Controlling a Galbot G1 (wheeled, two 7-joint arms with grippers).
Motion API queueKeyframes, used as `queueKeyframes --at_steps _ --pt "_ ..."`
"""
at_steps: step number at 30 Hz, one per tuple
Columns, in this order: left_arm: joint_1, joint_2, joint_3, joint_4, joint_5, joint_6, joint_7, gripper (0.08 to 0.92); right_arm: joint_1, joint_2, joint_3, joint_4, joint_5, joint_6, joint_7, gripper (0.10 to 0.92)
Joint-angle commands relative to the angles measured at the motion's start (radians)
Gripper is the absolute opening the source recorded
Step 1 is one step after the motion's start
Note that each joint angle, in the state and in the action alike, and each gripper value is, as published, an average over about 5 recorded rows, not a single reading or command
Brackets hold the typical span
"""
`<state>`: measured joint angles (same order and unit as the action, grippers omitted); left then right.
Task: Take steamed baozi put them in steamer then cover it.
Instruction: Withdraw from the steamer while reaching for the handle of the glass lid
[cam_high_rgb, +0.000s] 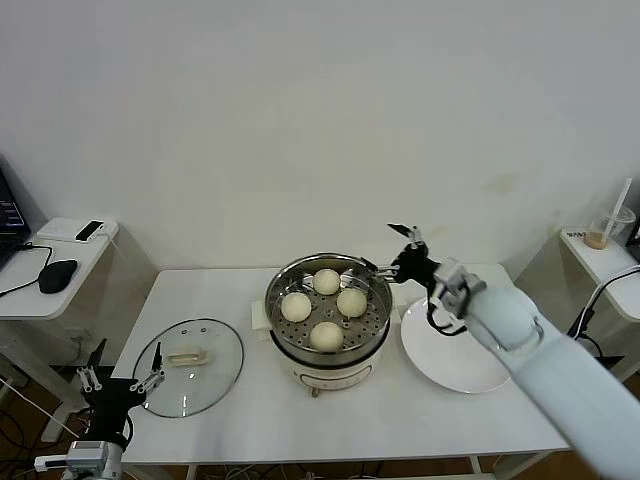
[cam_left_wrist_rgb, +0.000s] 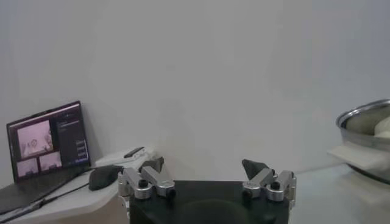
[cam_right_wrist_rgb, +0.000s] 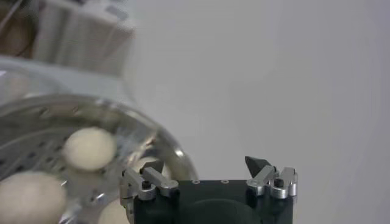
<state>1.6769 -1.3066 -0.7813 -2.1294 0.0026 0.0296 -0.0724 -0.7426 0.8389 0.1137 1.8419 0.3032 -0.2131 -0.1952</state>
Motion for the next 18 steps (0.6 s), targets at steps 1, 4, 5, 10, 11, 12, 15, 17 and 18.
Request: queueKeyframes --at_steps 1,4,5,10,11,12,15,17,18 --pt "-0.018 0.033 0.022 0.081 0.315 -0.035 -0.011 0.823 -0.705 0.386 0.741 0.134 -0.143 0.321 -0.044 0.823" --pt "-0.027 0.051 0.027 0.109 0.52 -0.051 -0.024 0.823 -0.788 0.478 0.803 0.156 -0.144 0.344 -0.05 0.823" --pt "-0.03 0.06 0.027 0.12 0.59 -0.058 -0.027 0.823 -0.81 0.509 0.826 0.163 -0.143 0.344 -0.043 0.823" --pt "-0.031 0.121 0.013 0.176 0.912 -0.089 -0.019 0.823 -0.89 0.595 0.928 0.174 -0.145 0.322 0.011 0.823" --pt "-0.03 0.135 0.01 0.187 0.958 -0.093 -0.016 0.823 -0.905 0.592 0.939 0.174 -0.147 0.323 0.014 0.823" --pt "-0.028 0.148 0.009 0.196 0.997 -0.096 -0.013 0.823 -0.917 0.589 0.947 0.174 -0.148 0.323 0.014 0.823" --pt "-0.02 0.178 0.008 0.228 1.118 -0.102 -0.008 0.823 -0.932 0.594 0.96 0.17 -0.149 0.324 0.013 0.823" --pt "-0.014 0.186 0.014 0.248 1.181 -0.106 -0.009 0.823 -0.929 0.607 0.961 0.164 -0.152 0.325 0.013 0.823" --pt "-0.014 0.187 0.02 0.256 1.204 -0.106 -0.01 0.823 -0.926 0.612 0.96 0.16 -0.155 0.327 0.013 0.823"
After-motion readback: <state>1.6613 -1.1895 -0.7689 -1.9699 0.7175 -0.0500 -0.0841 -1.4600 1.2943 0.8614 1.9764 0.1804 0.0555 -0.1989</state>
